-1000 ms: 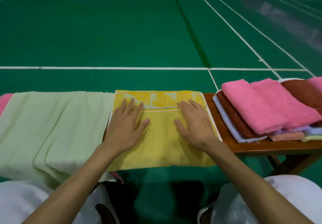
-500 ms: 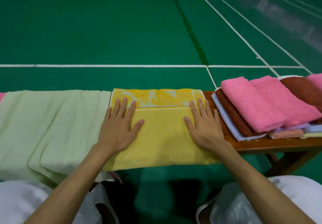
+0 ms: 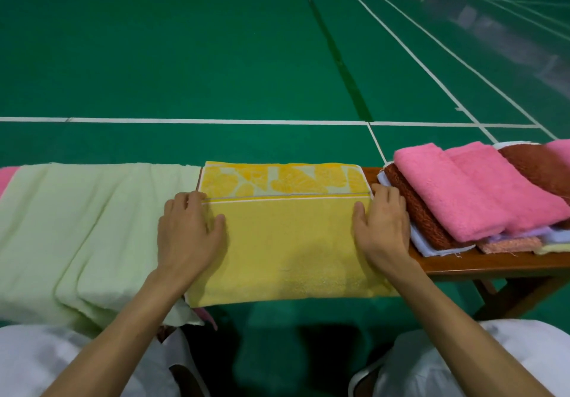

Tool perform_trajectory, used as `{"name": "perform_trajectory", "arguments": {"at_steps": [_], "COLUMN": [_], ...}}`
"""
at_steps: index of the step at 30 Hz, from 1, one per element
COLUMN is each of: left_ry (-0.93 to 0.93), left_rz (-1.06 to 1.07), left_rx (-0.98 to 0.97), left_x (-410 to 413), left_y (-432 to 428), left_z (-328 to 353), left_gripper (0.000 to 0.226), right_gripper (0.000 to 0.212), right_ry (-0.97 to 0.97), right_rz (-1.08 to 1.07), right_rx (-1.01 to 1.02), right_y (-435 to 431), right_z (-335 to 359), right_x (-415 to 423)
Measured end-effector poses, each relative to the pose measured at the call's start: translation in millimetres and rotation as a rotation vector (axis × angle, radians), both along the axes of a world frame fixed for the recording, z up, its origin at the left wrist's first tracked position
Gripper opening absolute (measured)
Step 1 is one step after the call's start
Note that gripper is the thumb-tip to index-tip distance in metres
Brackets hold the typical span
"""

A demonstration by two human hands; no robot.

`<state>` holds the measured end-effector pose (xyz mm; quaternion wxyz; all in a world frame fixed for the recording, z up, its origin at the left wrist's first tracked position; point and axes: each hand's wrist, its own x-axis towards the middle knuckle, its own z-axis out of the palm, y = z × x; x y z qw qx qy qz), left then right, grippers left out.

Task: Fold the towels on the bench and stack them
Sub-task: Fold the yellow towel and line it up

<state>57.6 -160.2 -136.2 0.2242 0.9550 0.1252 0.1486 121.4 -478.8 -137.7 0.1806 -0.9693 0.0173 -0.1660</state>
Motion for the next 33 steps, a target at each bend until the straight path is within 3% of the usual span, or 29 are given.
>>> {"name": "perform_trajectory", "arguments": {"at_steps": [3,6,10,13,17,21,23,25,27,33], "left_ry": [0.049,0.084,0.017,-0.019,-0.051,0.087,0.114,0.138,0.153,0.095], "left_rz": [0.099,0.125,0.07,0.031,0.02,-0.01,-0.068,-0.119,-0.142,-0.168], "left_rx": [0.029,0.004,-0.072,-0.166,-0.422,-0.919,-1.069,-1.095,-1.075,-0.933], "left_x": [-1.8,2.0,3.9,3.3,1.9,-0.2,-0.5,0.4,-0.1,-1.2], "left_y": [-2.8,-3.7,-5.3,-5.4,0.8,7.3,11.9,20.1,28.2,36.7], "left_z": [3.6,7.4,10.5,10.4,15.0,30.8,39.9,46.8,49.4,54.0], "left_gripper": [0.046,0.042,0.015,0.01,0.01,0.036,0.045,0.044,0.04,0.034], "right_gripper": [0.029,0.027,0.022,0.023,0.017,0.013,0.031,0.056,0.065,0.04], "right_ry": [0.09,0.181,0.2,0.195,0.198,0.262,0.276,0.248,0.228,0.188], "right_rz": [-0.068,-0.099,-0.051,-0.03,-0.011,0.041,0.077,0.148,0.214,0.293], "right_rx": [-0.109,-0.059,0.01,0.092,0.363,0.713,0.9,0.988,0.986,0.943], "right_y": [2.6,2.1,-4.0,-7.5,-18.4,-22.9,-24.8,-27.3,-29.2,-35.1], "right_z": [1.8,8.0,11.2,13.4,23.4,35.7,40.1,43.2,45.4,61.5], "right_x": [3.6,10.3,14.4,11.5,10.1,7.1,4.2,1.9,-1.0,-8.8]}}
